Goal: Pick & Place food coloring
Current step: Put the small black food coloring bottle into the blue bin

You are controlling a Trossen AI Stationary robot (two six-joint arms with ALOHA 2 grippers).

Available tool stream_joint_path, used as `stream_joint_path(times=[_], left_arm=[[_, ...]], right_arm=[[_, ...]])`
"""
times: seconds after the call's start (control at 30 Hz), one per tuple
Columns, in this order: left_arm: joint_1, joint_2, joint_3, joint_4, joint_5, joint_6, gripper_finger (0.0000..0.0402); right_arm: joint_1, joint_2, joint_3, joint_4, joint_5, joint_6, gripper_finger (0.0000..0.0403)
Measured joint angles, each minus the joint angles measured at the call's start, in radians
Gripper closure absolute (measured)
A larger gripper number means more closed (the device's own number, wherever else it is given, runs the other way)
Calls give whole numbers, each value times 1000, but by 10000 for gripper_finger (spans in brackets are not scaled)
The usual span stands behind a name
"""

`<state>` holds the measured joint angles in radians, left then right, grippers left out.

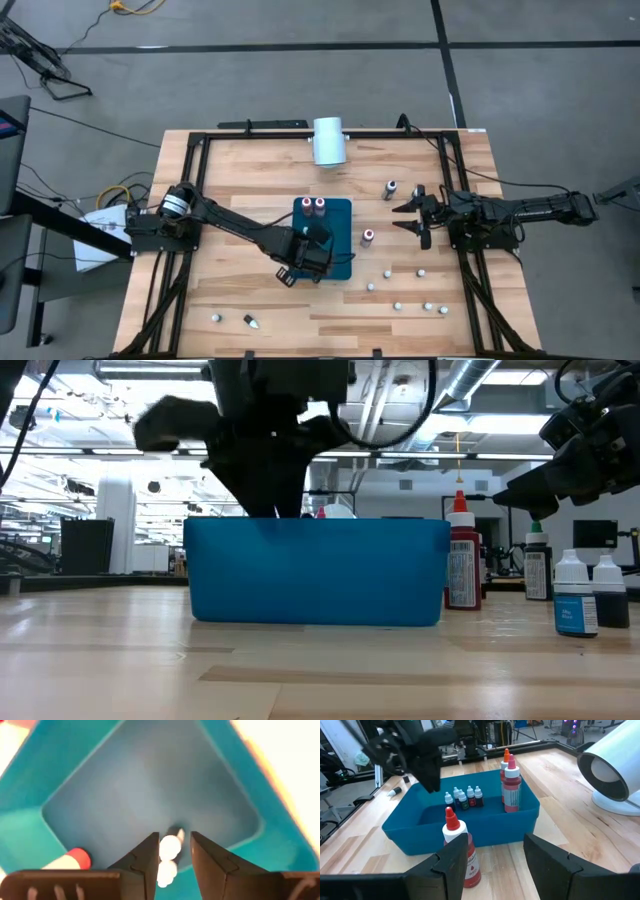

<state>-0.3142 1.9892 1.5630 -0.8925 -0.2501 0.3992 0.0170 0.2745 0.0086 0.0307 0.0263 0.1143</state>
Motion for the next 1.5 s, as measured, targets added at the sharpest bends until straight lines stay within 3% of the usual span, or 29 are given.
stream_joint_path(times=[0.5,1.5], left_arm=[[-133,-43,48,-18,0,0,299],[-263,-101,22,-87,3,-58,299]], right_arm=[[0,0,0,0,0,0,219],[0,0,0,0,0,0,219]])
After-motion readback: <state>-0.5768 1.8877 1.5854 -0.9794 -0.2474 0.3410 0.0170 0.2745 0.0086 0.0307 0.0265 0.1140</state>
